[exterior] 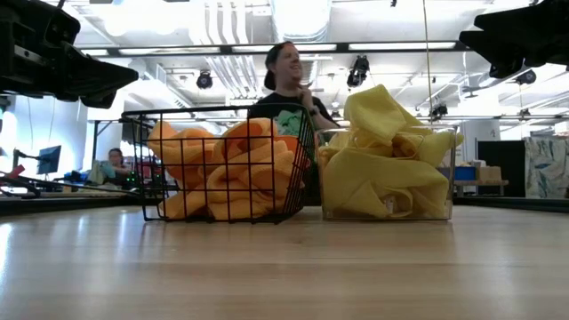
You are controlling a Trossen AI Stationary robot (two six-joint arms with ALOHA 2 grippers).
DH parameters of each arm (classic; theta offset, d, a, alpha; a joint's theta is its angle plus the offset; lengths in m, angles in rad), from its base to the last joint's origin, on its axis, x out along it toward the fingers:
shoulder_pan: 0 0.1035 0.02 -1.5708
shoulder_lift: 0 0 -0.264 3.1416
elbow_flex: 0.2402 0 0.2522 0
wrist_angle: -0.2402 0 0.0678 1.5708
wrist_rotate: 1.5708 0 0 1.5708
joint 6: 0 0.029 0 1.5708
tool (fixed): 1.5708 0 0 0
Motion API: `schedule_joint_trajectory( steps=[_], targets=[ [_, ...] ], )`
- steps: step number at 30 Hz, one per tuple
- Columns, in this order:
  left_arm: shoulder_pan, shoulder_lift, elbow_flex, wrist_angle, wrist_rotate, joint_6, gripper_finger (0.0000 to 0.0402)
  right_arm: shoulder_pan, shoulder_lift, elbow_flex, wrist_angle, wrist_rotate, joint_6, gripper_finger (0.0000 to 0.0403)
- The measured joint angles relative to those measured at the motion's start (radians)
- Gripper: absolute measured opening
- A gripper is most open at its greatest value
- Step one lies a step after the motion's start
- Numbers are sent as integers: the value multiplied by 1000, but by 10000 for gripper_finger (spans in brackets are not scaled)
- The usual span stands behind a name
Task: Sort microfiber towel by color & place in baskets
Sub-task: Return to Home Position
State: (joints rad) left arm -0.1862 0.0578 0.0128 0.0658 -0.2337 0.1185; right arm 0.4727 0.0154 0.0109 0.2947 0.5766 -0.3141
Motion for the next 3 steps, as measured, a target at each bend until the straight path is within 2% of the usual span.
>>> schedule_joint_trajectory(
  steps=[3],
  targets=[
    [0, 0, 0, 0, 0, 0, 0, 0, 0, 0, 0, 0, 0, 219]
  ],
)
